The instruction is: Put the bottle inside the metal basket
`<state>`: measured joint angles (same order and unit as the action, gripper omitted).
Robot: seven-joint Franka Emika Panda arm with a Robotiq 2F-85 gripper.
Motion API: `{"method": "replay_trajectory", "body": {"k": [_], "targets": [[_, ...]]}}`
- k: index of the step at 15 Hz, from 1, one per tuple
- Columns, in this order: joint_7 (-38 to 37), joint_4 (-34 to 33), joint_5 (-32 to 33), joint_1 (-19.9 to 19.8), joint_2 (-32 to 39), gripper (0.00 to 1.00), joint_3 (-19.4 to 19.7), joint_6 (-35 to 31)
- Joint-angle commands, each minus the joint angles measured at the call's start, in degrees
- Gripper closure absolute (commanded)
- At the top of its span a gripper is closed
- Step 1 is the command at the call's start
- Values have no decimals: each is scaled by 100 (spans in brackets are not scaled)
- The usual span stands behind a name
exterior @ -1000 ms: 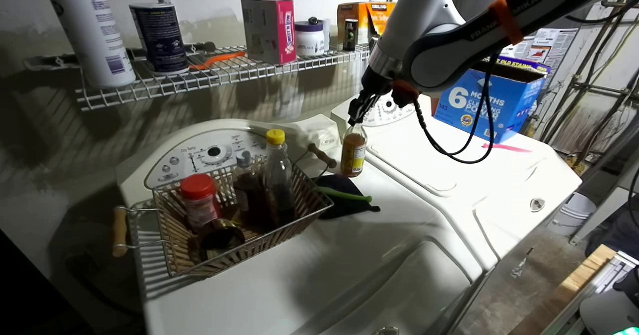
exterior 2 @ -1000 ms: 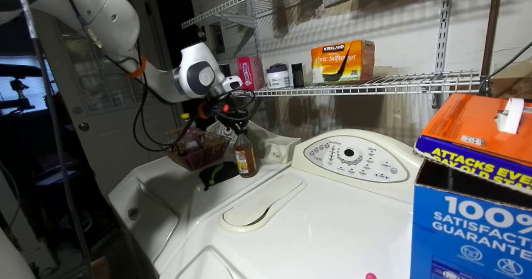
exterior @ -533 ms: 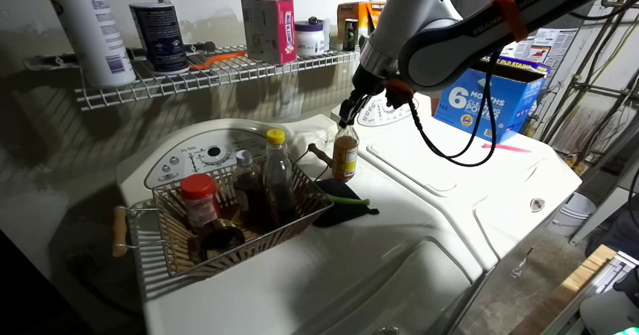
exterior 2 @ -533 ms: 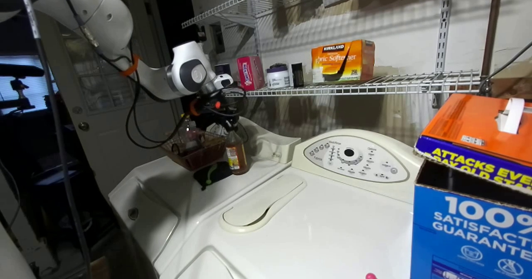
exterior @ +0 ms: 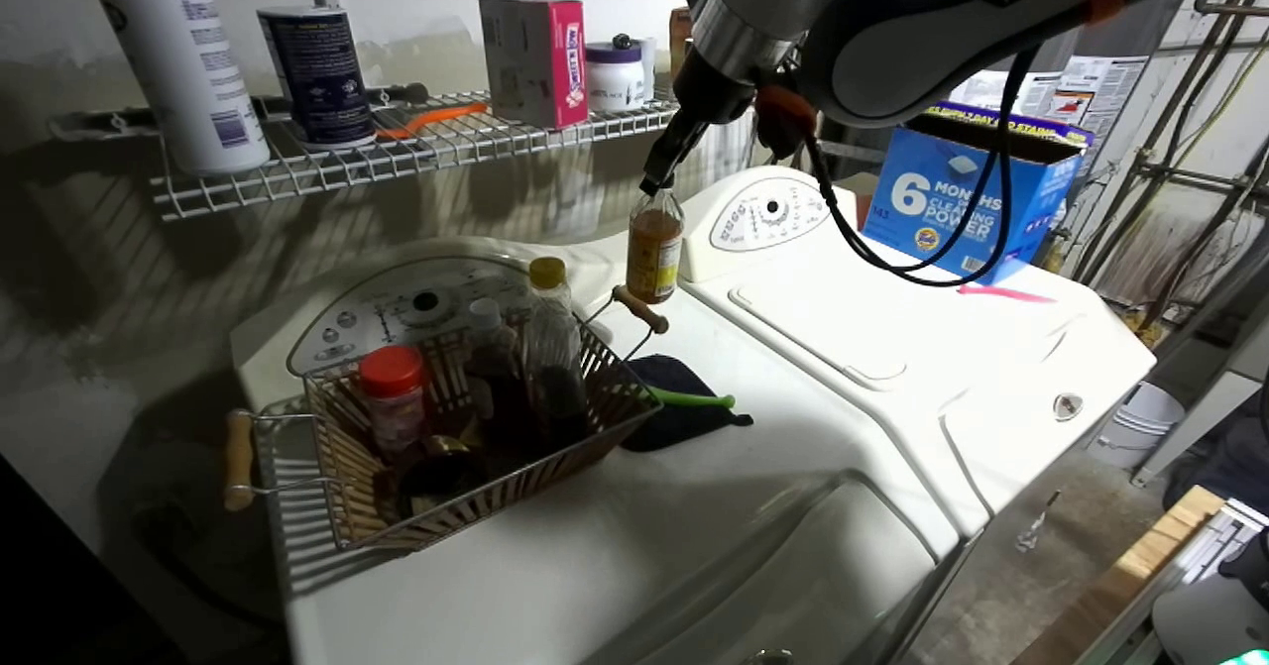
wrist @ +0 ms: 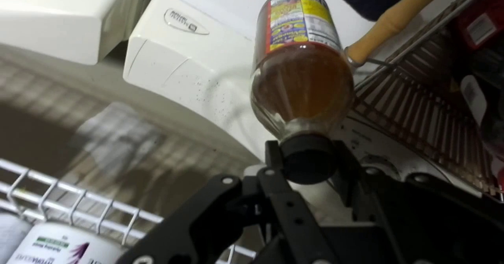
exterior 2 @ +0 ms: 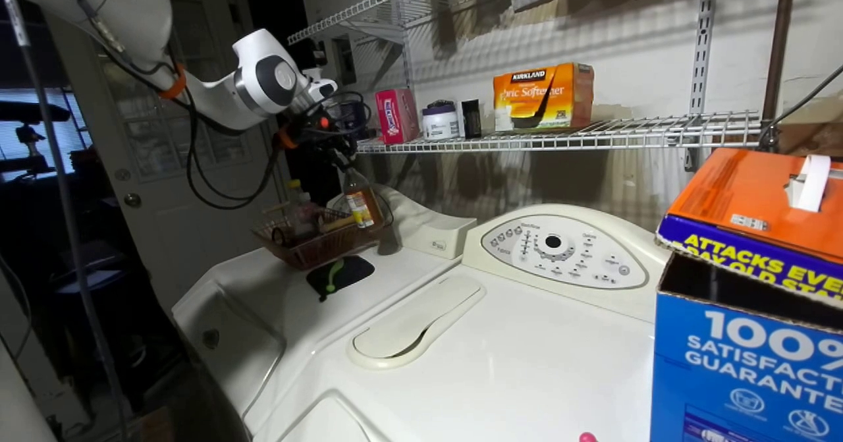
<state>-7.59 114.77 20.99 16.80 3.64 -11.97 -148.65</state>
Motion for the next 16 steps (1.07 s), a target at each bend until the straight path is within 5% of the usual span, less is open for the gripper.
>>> {"method": "replay_trajectory", "body": {"k": [1, 11, 16], "targets": [[-199, -279, 931, 12, -164, 90, -13, 58], [45, -435, 865, 75, -320, 90, -330, -405], [603, -367, -189, 86, -230, 90, -481, -810]]}}
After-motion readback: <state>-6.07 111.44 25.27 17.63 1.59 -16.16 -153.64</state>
